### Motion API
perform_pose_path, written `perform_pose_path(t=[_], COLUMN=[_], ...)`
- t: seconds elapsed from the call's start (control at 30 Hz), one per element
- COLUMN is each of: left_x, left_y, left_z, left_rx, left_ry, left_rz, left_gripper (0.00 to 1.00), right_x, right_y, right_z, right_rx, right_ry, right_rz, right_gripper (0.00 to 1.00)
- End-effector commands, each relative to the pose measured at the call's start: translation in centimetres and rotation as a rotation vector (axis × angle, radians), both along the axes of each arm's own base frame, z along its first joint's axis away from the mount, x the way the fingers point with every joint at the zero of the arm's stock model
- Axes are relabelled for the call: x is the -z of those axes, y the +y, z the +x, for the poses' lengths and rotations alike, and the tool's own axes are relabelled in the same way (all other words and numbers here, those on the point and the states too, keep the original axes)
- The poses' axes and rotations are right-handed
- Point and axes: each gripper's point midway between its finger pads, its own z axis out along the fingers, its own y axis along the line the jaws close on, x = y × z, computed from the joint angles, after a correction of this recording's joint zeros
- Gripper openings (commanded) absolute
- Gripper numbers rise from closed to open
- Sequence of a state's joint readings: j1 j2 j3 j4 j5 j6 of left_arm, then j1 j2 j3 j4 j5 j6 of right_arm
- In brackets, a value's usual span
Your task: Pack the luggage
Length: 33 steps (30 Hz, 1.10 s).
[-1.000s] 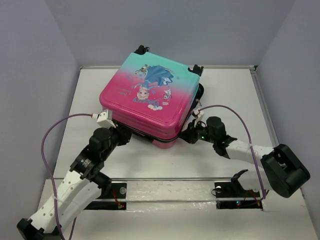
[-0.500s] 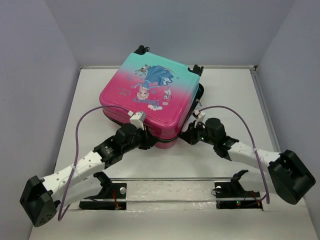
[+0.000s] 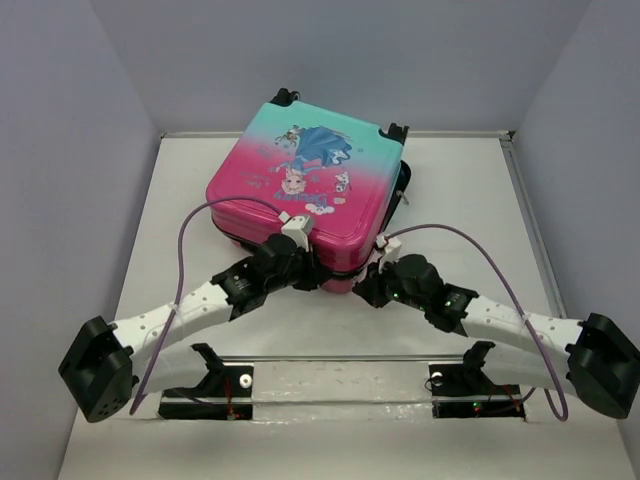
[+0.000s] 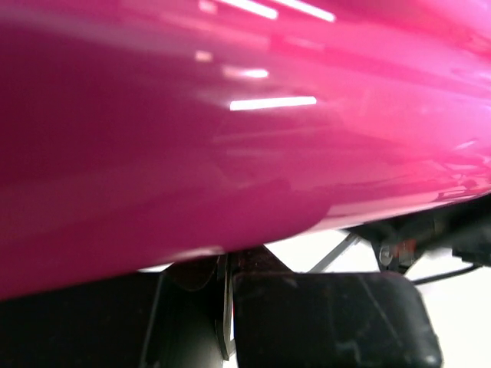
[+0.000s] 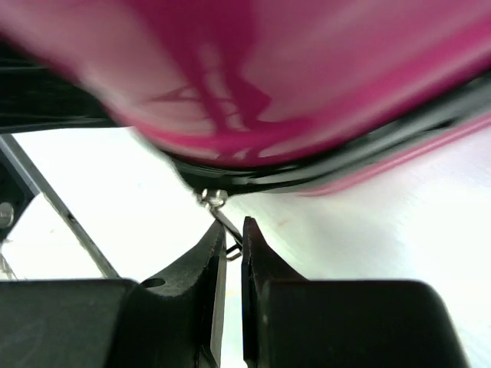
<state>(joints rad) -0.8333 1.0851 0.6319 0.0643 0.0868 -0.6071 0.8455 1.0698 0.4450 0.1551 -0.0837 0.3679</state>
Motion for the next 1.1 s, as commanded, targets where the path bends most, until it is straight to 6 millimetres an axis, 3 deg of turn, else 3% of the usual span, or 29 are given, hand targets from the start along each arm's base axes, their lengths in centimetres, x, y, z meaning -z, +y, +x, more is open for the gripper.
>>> perform_pose_path(t=[0.0, 0.07, 0.13, 0.17, 0.2, 0.27, 0.3, 0.37, 0.4, 0.43, 0.53, 0.57, 0.63, 0.67, 0.77, 0.87, 0.97, 1.07], left_x=[-9.5, -10.2, -11.6, -11.2, -11.6, -12.4, -12.9, -12.4, -13.9, -13.3, -15.1, -15.6, -17.6, -17.6, -19.1, -18.6, -15.7, -13.4], left_y=[-3.1, -4.0, -4.9, -5.6, -5.8, -5.7, -4.6, -2.1, 0.5, 2.1, 7.6, 11.0, 14.1, 16.8, 20.0, 23.6, 29.3, 30.7], left_z=[5.5, 6.1, 6.5, 6.6, 6.7, 7.1, 7.4, 8.0, 8.7, 9.0, 9.6, 11.0, 11.6, 12.4, 13.6, 16.0, 18.8, 20.3], left_rx=[-0.069, -0.058, -0.039, -0.020, -0.014, -0.030, -0.070, -0.159, -0.239, -0.280, -0.411, -0.509, -0.578, -0.651, -0.721, -0.770, -0.908, -0.945], left_ry=[-0.258, -0.269, -0.287, -0.273, -0.277, -0.294, -0.313, -0.318, -0.354, -0.349, -0.372, -0.385, -0.417, -0.416, -0.423, -0.376, -0.294, -0.223], left_rz=[-0.183, -0.196, -0.214, -0.208, -0.213, -0.212, -0.188, -0.119, -0.125, -0.107, -0.154, -0.151, -0.164, -0.136, -0.149, -0.157, -0.138, -0.140], left_gripper=[0.10, 0.10, 0.10, 0.10, 0.10, 0.13, 0.15, 0.30, 0.42, 0.45, 0.49, 0.49, 0.50, 0.50, 0.52, 0.52, 0.52, 0.52], right_x=[0.2, -0.7, -2.4, -2.9, -2.4, -2.6, -3.3, -3.0, -3.1, -3.2, -3.5, -3.4, -3.0, -2.9, -2.6, -2.5, -2.2, -2.2], right_y=[2.1, 4.0, 5.9, 6.4, 7.1, 8.3, 9.0, 9.0, 8.8, 8.6, 8.3, 8.2, 8.1, 8.1, 8.2, 8.5, 8.7, 8.6], right_z=[-3.8, -4.9, -4.7, -4.1, -3.7, -3.0, -2.5, -1.3, -0.9, -0.8, -0.7, -0.7, -0.8, -0.9, -1.0, -0.9, -0.8, -0.9], right_rx=[-0.016, -0.007, 0.048, 0.090, 0.119, 0.163, 0.182, 0.239, 0.263, 0.274, 0.280, 0.280, 0.280, 0.279, 0.270, 0.262, 0.251, 0.248], right_ry=[0.055, 0.055, 0.052, 0.033, 0.034, 0.033, 0.027, 0.005, -0.007, -0.014, -0.026, -0.026, -0.019, -0.014, -0.010, -0.018, -0.027, -0.026], right_rz=[-0.048, -0.017, 0.060, 0.084, 0.088, 0.134, 0.175, 0.157, 0.157, 0.156, 0.161, 0.159, 0.155, 0.156, 0.152, 0.139, 0.114, 0.110], right_gripper=[0.07, 0.07, 0.07, 0.07, 0.07, 0.07, 0.07, 0.07, 0.07, 0.07, 0.07, 0.07, 0.07, 0.07, 0.07, 0.07, 0.07, 0.07])
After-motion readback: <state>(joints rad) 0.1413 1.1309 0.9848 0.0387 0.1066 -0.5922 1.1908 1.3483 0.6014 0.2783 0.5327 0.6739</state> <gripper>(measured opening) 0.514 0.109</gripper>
